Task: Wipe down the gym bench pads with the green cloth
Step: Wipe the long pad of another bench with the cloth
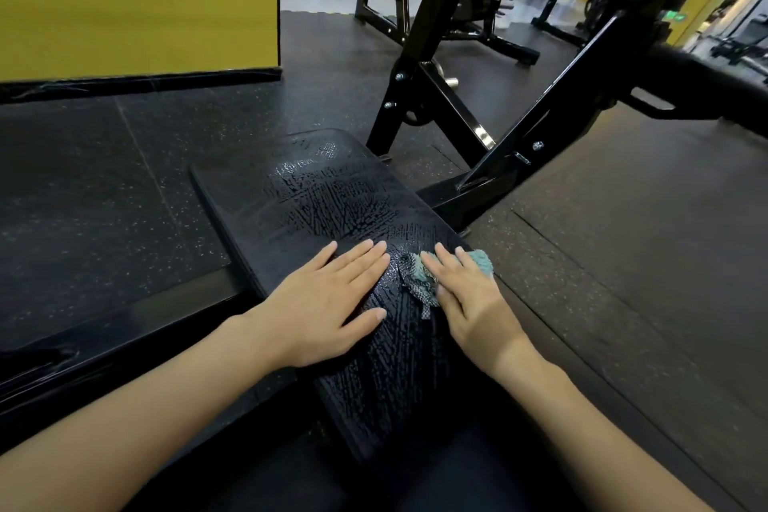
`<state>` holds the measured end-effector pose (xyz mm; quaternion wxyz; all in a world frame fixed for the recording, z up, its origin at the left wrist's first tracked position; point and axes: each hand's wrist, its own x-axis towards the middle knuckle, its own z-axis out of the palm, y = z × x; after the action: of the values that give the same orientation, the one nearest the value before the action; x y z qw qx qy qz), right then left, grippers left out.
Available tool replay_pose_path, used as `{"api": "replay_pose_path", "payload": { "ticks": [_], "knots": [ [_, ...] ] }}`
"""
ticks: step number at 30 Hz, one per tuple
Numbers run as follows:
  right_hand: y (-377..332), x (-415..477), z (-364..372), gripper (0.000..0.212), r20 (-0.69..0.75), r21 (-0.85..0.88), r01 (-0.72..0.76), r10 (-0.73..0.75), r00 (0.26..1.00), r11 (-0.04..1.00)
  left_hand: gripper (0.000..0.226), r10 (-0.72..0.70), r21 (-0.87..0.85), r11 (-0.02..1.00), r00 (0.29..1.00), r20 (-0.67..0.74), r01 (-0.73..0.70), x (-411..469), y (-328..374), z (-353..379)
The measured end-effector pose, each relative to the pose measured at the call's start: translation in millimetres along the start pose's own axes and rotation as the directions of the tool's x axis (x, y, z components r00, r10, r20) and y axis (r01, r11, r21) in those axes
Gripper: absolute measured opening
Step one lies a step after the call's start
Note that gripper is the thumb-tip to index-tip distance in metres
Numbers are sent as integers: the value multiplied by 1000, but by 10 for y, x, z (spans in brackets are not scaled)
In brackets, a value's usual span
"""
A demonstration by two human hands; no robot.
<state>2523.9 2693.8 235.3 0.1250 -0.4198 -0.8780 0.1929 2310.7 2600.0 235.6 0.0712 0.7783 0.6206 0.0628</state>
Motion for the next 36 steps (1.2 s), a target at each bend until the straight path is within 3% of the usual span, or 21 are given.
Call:
{"api": "replay_pose_path", "payload": {
  "ticks": [7, 13, 21, 27, 32, 36],
  "knots": [
    [40, -678, -62, 50, -43, -49, 44, -46, 998, 998, 102, 33, 6, 999, 999, -6, -33, 69, 77, 40],
    [50, -1241, -83, 54, -60, -37, 39, -41, 997, 999, 89, 43, -2, 999, 999, -26, -43, 54, 60, 64],
    [203, -569, -129, 50, -69, -71, -17, 12, 998, 997, 84, 53, -4, 999, 998, -23, -53, 48, 45, 60],
    [221, 97, -174, 46, 11, -73, -134, 135, 991, 988, 84, 62, -33, 997, 997, -35, -63, 49, 34, 57],
    [209, -97, -154, 48, 32, -156, -156, 163, 986, 975, 85, 57, -11, 998, 998, -11, -57, 52, 42, 39],
    [177, -641, -194, 52, -41, -57, -44, 42, 998, 997, 87, 54, 1, 999, 998, -11, -54, 42, 33, 55]
  ]
}}
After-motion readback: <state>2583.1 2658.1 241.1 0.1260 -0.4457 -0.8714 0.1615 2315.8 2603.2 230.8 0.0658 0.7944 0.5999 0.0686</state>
